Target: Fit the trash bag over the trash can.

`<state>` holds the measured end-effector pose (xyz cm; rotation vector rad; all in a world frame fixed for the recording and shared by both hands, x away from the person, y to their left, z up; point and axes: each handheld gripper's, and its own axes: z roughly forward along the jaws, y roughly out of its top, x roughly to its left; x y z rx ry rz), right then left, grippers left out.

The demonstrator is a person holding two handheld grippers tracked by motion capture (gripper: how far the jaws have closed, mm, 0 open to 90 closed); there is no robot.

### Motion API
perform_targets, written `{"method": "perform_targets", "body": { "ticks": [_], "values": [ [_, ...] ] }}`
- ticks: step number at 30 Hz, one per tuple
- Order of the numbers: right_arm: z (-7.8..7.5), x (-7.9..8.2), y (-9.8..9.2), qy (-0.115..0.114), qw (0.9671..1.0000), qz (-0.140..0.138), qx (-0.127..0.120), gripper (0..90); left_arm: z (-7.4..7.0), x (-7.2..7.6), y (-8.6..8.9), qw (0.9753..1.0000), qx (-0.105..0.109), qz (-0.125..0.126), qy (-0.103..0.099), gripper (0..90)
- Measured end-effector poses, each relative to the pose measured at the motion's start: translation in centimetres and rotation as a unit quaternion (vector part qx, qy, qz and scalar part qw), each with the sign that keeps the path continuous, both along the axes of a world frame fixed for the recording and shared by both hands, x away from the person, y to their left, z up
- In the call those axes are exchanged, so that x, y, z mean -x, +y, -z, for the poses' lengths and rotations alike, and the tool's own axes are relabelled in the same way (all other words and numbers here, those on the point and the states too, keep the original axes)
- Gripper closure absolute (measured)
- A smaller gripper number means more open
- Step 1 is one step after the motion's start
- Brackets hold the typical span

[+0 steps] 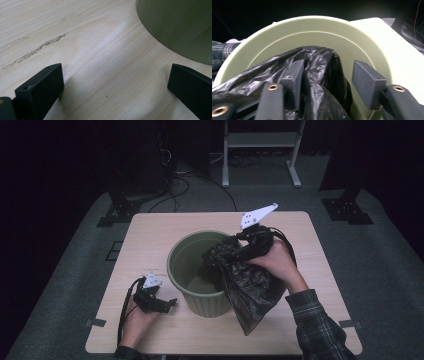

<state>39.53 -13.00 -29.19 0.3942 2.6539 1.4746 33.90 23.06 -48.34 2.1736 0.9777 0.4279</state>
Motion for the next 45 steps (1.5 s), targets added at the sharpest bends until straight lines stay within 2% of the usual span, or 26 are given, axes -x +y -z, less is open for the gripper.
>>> {"method": "perform_targets", "body": {
  "ticks": [3, 5, 12, 16, 19, 23, 24, 25, 26, 29, 31, 32, 35, 38, 45],
  "values": [
    [-0.1, 0.1, -0.3, -0.001, 0.9999, 0.013, 0.004, 25.3, 0.0, 0.0, 0.0, 1.0, 0.0, 0.0, 0.0, 0.0],
    [-0.2, 0.2, -0.7, -0.012, 0.9996, 0.027, 0.006, 17.6, 0.0, 0.0, 0.0, 1.0, 0.0, 0.0, 0.0, 0.0],
    [-0.5, 0.9, -2.4, -0.019, 0.9988, 0.044, -0.006, 15.7, 0.0, 0.0, 0.0, 1.0, 0.0, 0.0, 0.0, 0.0],
    [-0.5, 1.3, -4.1, -0.015, 0.9984, 0.05, -0.024, 15.7, 0.0, 0.0, 0.0, 1.0, 0.0, 0.0, 0.0, 0.0],
    [-0.5, 1.5, -4.7, -0.014, 0.9983, 0.053, -0.022, 15.7, 0.0, 0.0, 0.0, 1.0, 0.0, 0.0, 0.0, 0.0],
    [-0.3, 2.1, -6.3, -0.01, 0.9979, 0.057, -0.031, 15.8, 0.0, 0.0, 0.0, 1.0, 0.0, 0.0, 0.0, 0.0],
    [-0.2, 2.3, -6.6, -0.008, 0.9978, 0.057, -0.035, 17.7, 0.0, 0.0, 0.0, 1.0, 0.0, 0.0, 0.0, 0.0],
    [0.0, 2.6, -7.3, -0.001, 0.9978, 0.05, -0.043, 23.6, 0.0, 0.0, 0.0, 1.0, 0.0, 0.0, 0.0, 0.0],
    [0.0, 2.6, -7.3, -0.001, 0.9978, 0.05, -0.043, 23.6, 0.0, 0.0, 0.0, 1.0, 0.0, 0.0, 0.0, 0.0],
    [0.9, 3.1, -8.2, 0.008, 0.9981, 0.044, -0.042, 36.2, 0.0, 0.0, 0.0, 1.0, 0.0, 0.0, 0.0, 0.0],
    [1.1, 3.1, -8.5, 0.015, 0.9979, 0.043, -0.046, 38.4, 0.0, 0.0, 0.0, 1.0, 0.0, -0.001, 0.0, 0.0],
    [1.3, 3.1, -8.8, 0.017, 0.9978, 0.041, -0.05, 45.1, 0.0, 0.0, 0.0, 1.0, 0.0, -0.001, 0.0, 0.0],
    [1.7, 3.2, -9.3, 0.026, 0.9976, 0.029, -0.058, 72.6, 0.0, 0.0, 0.0, 1.0, 0.0, 0.0, 0.0, 0.0],
    [1.6, 2.7, -9.2, 0.016, 0.9979, 0.038, -0.049, 87.8, 0.0, 0.0, 0.0, 1.0, 0.0, -0.001, 0.0, 0.0],
    [1.1, 1.0, -7.9, 0.004, 0.9974, 0.044, -0.058, 87.9, 0.0, 0.0, 0.0, 1.0, 0.0, -0.001, 0.0, 0.0]
  ]
}}
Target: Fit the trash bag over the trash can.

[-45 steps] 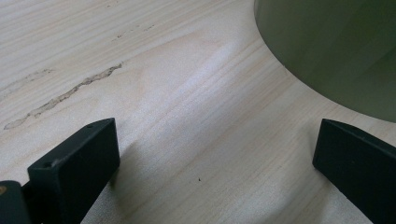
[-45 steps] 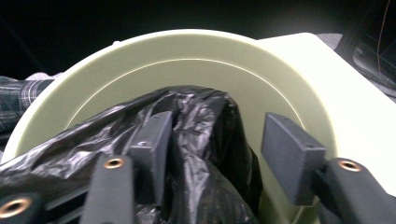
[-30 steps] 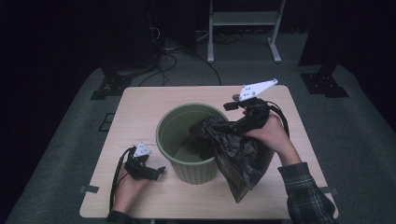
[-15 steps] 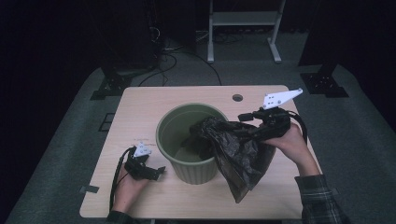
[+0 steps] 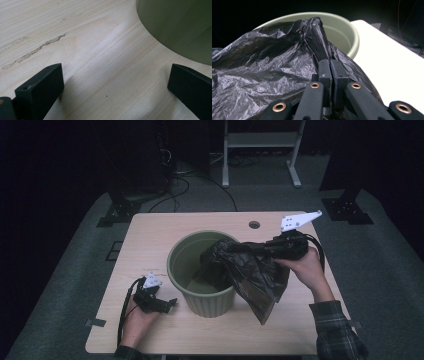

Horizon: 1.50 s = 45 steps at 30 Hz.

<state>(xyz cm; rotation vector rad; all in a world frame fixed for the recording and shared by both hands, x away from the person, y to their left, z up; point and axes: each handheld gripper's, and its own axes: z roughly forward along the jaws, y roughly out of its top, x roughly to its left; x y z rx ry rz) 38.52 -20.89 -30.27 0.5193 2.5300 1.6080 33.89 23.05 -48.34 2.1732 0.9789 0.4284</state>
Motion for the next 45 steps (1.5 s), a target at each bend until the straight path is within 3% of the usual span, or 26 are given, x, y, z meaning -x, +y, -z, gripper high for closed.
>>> {"method": "perform_targets", "body": {
  "ticks": [9, 19, 22, 25, 29, 31, 32, 35, 40, 43, 45],
  "values": [
    [-1.6, -2.8, 5.3, -0.022, 0.9993, -0.018, 0.023, 87.6, 0.0, 0.0, 0.0, 1.0, 0.0, 0.002, 0.0, 0.0],
    [-1.8, -3.2, 8.7, -0.03, 0.9979, -0.05, 0.027, 87.3, -0.3, 0.2, 0.2, 0.9999, -0.006, 0.005, 0.008, 0.0],
    [-1.8, -3.2, 8.8, -0.031, 0.9978, -0.051, 0.028, 88.1, -1.0, 0.7, 0.9, 0.9998, 0.014, 0.01, 0.004, 0.0],
    [-1.6, -3.3, 8.9, -0.027, 0.9977, -0.053, 0.034, 89.8, -1.7, 1.0, 1.4, 0.9992, 0.031, 0.02, 0.013, 0.0],
    [-1.6, -3.3, 8.7, -0.023, 0.9978, -0.052, 0.035, 90.0, -3.3, 1.6, 2.1, 0.9978, 0.055, 0.038, 0.002, 0.0],
    [-1.7, -3.2, 8.6, -0.025, 0.9977, -0.052, 0.036, 90.0, -4.6, 2.1, 2.7, 0.9955, 0.078, 0.054, 0.001, 0.0],
    [-1.7, -3.2, 8.6, -0.025, 0.9977, -0.052, 0.036, 90.0, -4.6, 2.1, 2.7, 0.9955, 0.078, 0.054, 0.001, 0.4],
    [-1.8, -3.2, 8.4, -0.025, 0.9977, -0.052, 0.035, 90.0, -5.9, 2.6, 3.3, 0.9921, 0.097, 0.079, -0.001, 1.8],
    [-1.7, -3.2, 8.4, -0.025, 0.9976, -0.054, 0.035, 90.0, -8.1, 3.1, 3.8, 0.9879, 0.109, 0.109, -0.017, 3.6],
    [-1.8, -3.2, 8.4, -0.026, 0.9975, -0.056, 0.035, 90.0, -9.7, 3.4, 3.6, 0.9831, 0.128, 0.128, -0.022, 5.3],
    [-1.8, -3.2, 8.4, -0.025, 0.9974, -0.057, 0.036, 90.0, -10.9, 3.7, 3.4, 0.9806, 0.131, 0.143, -0.033, 6.3]
  ]
}}
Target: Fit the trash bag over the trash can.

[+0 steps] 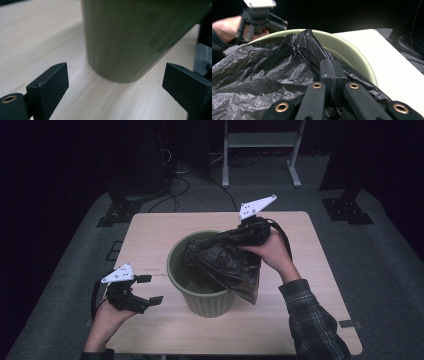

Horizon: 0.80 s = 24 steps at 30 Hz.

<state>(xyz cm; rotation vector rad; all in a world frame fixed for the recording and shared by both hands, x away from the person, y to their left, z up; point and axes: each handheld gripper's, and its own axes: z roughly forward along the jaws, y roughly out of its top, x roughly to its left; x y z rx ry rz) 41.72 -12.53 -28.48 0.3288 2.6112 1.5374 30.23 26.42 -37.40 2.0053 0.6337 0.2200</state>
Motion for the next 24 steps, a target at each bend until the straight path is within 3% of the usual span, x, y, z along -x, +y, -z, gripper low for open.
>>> {"method": "perform_targets", "body": {
  "ticks": [2, 3, 5, 10, 16, 18, 24],
  "values": [
    [0.0, 0.0, -0.1, 0.0, 1.0, 0.001, 0.003, 90.0, -2.0, 0.3, -0.5, 0.9994, 0.019, 0.016, -0.024, 12.3],
    [0.0, 0.0, -0.1, 0.0, 1.0, 0.001, 0.003, 90.0, -2.0, 0.3, -0.5, 0.9994, 0.019, 0.016, -0.024, 12.9],
    [-0.1, 0.0, -0.2, 0.0, 1.0, 0.0, 0.002, 90.0, -3.7, 0.1, -1.1, 0.9984, 0.03, 0.029, -0.038, 15.0],
    [-0.2, 0.2, -0.3, 0.0, 1.0, -0.002, 0.004, 90.0, -5.4, -0.5, -2.2, 0.9972, 0.027, 0.05, -0.048, 24.6],
    [-0.2, 0.1, -0.5, 0.003, 1.0, -0.003, 0.004, 90.0, -7.6, -1.4, -4.1, 0.9948, 0.025, 0.064, -0.076, 26.8],
    [-0.1, 0.1, -0.4, 0.005, 1.0, -0.006, 0.004, 90.0, -8.4, -2.6, -5.2, 0.9939, 0.02, 0.072, -0.082, 28.6],
    [-0.1, 0.2, -0.3, 0.005, 0.9999, -0.012, 0.004, 90.0, -9.3, -4.5, -7.1, 0.9925, 0.012, 0.085, -0.087, 31.4]
  ]
}}
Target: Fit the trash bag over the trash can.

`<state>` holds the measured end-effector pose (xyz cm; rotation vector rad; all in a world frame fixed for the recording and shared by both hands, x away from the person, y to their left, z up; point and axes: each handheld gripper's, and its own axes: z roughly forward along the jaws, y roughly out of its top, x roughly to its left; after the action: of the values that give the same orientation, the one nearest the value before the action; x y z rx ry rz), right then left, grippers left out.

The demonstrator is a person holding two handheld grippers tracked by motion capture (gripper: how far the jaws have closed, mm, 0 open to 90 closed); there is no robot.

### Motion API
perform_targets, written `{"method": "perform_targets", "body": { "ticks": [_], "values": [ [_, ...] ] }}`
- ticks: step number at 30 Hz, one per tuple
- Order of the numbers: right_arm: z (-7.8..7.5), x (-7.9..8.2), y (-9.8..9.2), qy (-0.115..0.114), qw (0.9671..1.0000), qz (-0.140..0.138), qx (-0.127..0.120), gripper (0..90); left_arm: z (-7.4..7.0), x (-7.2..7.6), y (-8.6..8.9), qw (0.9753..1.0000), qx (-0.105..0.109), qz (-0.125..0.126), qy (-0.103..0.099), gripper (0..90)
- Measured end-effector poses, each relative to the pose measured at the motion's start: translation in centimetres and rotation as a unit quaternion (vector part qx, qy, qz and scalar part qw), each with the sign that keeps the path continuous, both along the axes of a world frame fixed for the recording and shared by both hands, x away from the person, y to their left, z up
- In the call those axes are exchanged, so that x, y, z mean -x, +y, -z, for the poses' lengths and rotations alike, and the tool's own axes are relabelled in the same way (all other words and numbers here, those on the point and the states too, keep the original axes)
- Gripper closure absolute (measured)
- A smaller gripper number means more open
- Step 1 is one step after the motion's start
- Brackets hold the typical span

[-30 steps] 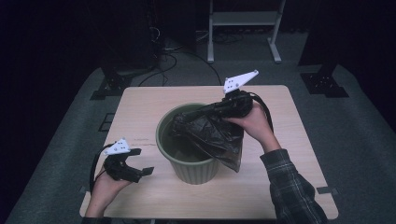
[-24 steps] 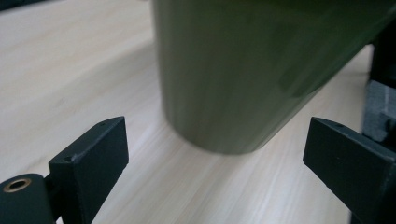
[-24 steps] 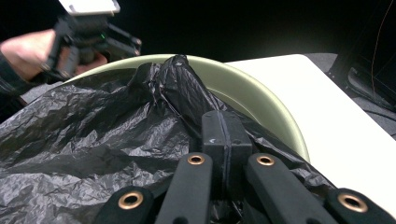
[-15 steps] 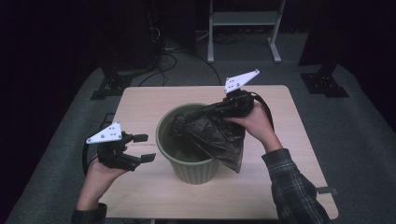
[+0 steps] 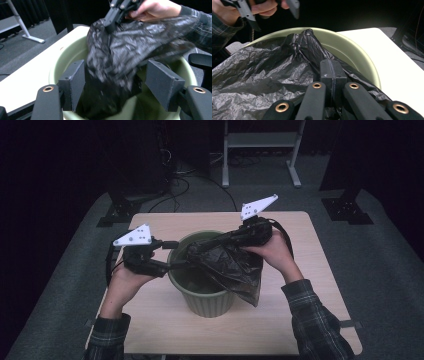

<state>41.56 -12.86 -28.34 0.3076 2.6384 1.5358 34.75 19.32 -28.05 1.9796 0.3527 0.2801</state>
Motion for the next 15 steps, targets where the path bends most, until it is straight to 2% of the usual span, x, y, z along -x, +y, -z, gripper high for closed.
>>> {"method": "perform_targets", "body": {
  "ticks": [3, 5, 6, 11, 13, 14, 15],
  "values": [
    [0.1, 0.0, 0.0, 0.003, 1.0, -0.002, 0.002, 90.0, -0.4, -1.4, -1.3, 0.9999, -0.007, 0.007, 0.003, 31.4],
    [0.1, 0.0, -0.1, 0.004, 1.0, -0.002, 0.001, 90.0, -0.5, -1.7, -1.6, 0.9999, -0.009, 0.009, 0.005, 31.7],
    [0.1, 0.0, -0.1, 0.005, 1.0, -0.005, 0.0, 90.0, -0.6, -2.2, -2.3, 0.9997, -0.021, 0.014, 0.007, 32.7],
    [0.0, 0.0, -0.1, 0.005, 0.9999, -0.009, -0.004, 90.0, -0.4, -3.2, -3.6, 0.9987, -0.042, 0.026, 0.014, 36.4],
    [0.0, 0.0, 0.0, 0.005, 0.9999, -0.012, -0.005, 90.0, -0.1, -3.6, -4.2, 0.9981, -0.049, 0.03, 0.021, 46.5],
    [0.0, 0.0, 0.0, 0.005, 0.9999, -0.012, -0.005, 90.0, 0.0, -3.8, -4.4, 0.9977, -0.054, 0.033, 0.025, 46.5],
    [0.1, 0.0, 0.0, 0.005, 0.9999, -0.012, -0.004, 90.0, 0.1, -3.9, -4.5, 0.9973, -0.057, 0.034, 0.03, 52.9]
  ]
}}
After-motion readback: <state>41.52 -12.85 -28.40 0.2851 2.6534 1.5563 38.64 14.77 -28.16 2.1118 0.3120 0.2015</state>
